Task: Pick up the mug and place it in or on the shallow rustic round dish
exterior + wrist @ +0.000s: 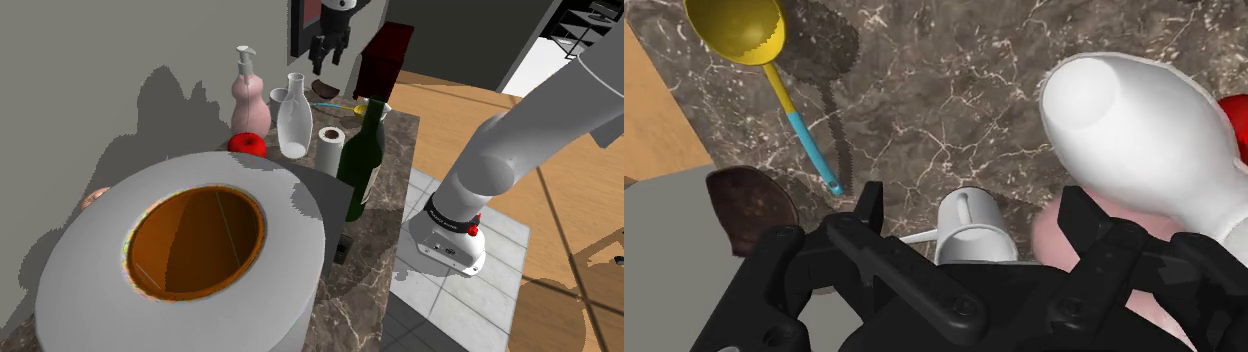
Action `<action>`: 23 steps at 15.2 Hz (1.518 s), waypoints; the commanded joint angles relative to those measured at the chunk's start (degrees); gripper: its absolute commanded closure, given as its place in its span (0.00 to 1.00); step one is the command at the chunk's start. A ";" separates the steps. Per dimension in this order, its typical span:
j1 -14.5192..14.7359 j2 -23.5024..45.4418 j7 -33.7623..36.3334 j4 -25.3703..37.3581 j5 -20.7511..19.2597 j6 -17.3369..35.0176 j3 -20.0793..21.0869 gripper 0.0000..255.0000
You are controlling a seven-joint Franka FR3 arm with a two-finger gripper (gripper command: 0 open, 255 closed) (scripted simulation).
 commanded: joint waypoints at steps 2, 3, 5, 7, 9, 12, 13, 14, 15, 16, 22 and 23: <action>-0.03 6.61 -1.05 3.27 0.86 3.21 -0.65 0.00; -0.05 8.72 -1.43 4.30 1.19 4.22 -0.84 0.00; -0.11 13.00 -2.23 6.59 1.94 6.04 -1.17 0.00; -0.20 17.32 -3.07 9.18 2.77 7.60 -1.41 0.00; -0.36 21.69 -3.92 12.07 3.65 8.88 -1.55 0.00; -0.68 28.33 -5.16 17.01 5.02 10.28 -1.60 0.00; -0.83 30.56 -5.56 18.82 5.46 10.60 -1.56 0.00; -0.98 32.82 -5.93 20.71 5.90 10.85 -1.50 0.00; -1.02 32.98 -5.96 20.85 5.92 10.87 -1.47 0.00; -1.02 33.36 -5.97 20.59 5.95 11.51 -1.44 0.00; -0.98 36.13 -6.13 19.20 6.19 15.67 -1.32 0.00; -0.98 36.12 -6.12 19.18 6.18 15.68 -1.32 0.00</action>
